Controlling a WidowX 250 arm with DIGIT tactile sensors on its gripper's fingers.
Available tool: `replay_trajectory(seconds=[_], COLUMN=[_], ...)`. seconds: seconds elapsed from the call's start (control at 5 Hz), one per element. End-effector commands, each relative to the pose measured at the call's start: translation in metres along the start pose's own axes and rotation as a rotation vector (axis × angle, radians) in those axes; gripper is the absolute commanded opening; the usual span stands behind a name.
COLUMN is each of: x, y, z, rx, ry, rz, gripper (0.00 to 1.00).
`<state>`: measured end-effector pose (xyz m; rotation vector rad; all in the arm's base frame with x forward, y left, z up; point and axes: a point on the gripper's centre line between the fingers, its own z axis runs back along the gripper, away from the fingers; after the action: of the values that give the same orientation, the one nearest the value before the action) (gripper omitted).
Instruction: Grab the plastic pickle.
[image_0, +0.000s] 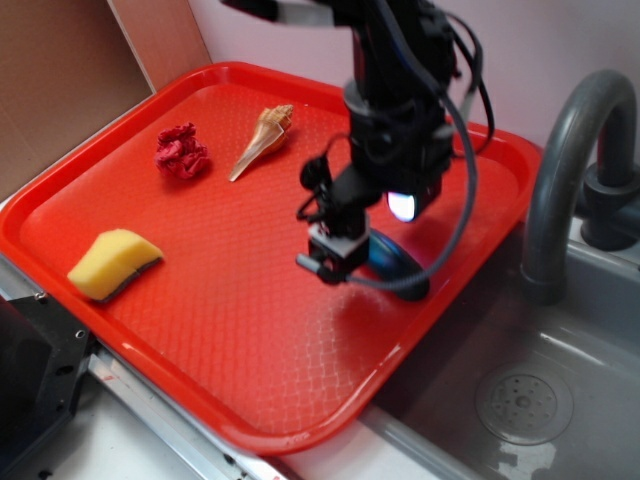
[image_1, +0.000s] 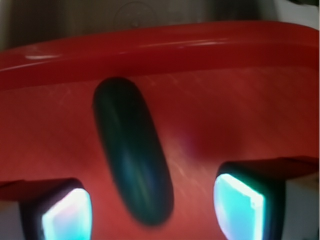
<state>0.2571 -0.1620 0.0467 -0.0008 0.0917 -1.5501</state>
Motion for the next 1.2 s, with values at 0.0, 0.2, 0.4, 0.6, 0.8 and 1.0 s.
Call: replay_trajectory(seconds=[0.0,0.2,0.4,0.6,0.8,1.0], x=[0.025,0.027,0.025,0.025,0.004,-0.031], y=[-0.018,-0.021,-0.022,-0.023,-0.019,-0.010], z=[-0.005,-0.010,-0.012,-0.014,0.013,0.061], rx=[0.045,0.067,0.073,0.078,0.200,0.267], ry=[-0.026,-0.021,-0.020,-0.016,-0.103,-0.135], rz=[-0.098,-0.092,-0.073,-0.063,0.159,0.410], gripper=[1.00,0.00,0.00,0.00,0.00,0.00])
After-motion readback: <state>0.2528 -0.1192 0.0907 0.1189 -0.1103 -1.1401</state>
